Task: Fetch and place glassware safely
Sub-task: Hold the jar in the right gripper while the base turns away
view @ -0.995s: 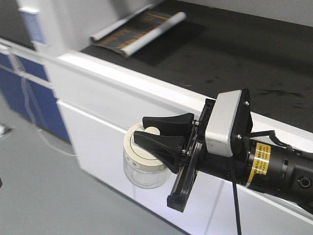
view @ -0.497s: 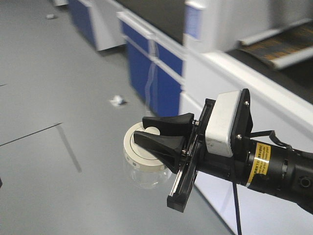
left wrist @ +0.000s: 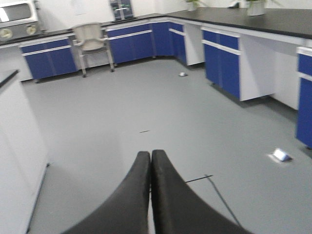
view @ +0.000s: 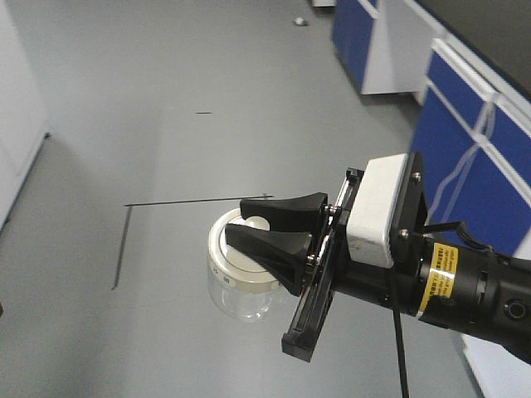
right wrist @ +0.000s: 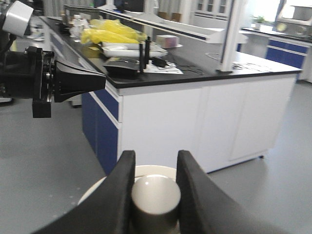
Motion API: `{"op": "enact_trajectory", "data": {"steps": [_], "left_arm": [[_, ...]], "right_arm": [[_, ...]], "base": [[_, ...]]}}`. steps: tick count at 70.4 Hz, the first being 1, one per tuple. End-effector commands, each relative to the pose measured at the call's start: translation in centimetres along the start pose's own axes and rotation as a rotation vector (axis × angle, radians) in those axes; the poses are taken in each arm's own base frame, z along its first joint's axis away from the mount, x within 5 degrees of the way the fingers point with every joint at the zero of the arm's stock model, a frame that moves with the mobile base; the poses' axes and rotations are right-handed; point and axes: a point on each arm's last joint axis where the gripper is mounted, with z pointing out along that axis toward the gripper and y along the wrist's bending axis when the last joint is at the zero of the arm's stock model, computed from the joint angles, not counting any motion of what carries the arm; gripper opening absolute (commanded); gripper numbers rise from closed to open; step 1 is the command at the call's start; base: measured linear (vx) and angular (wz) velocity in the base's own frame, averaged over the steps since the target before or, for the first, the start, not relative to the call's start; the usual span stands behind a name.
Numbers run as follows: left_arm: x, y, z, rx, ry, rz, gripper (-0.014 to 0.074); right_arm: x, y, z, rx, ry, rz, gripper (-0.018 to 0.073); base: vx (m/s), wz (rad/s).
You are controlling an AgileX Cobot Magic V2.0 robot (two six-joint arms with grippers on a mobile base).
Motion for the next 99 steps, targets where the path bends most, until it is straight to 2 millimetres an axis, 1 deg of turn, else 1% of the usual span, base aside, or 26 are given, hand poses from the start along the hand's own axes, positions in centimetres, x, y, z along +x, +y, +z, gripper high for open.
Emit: {"op": "enact_trajectory", "data": {"steps": [1,21,45,99], "left_arm": [[-1.59,0.11,0.00,-0.005,-0.102,-0.012,-0.0007],[-1.59,0.11,0.00,-0.005,-0.102,-0.012,-0.0007],[-1.59,0.11,0.00,-0.005,-0.102,-0.012,-0.0007],[-1.58,0.11,0.01,-0.005,-0.101,-0.012,-0.0007]], "right_arm": [[-2.26,0.12,-0.31,-0.013,-0.125,-0.004,-0.0001],[-2.26,0.13,-0.31,-0.014,-0.124,-0.005,-0.0001],[-2.26,0.13,-0.31,-0.014,-0.124,-0.005,-0.0001],[-2.26,0.13,-0.31,-0.014,-0.124,-0.005,-0.0001]], "base": [[0.16,0.56],[0.19,0.42],[0.28,0.23],[0.40,0.00]]}}
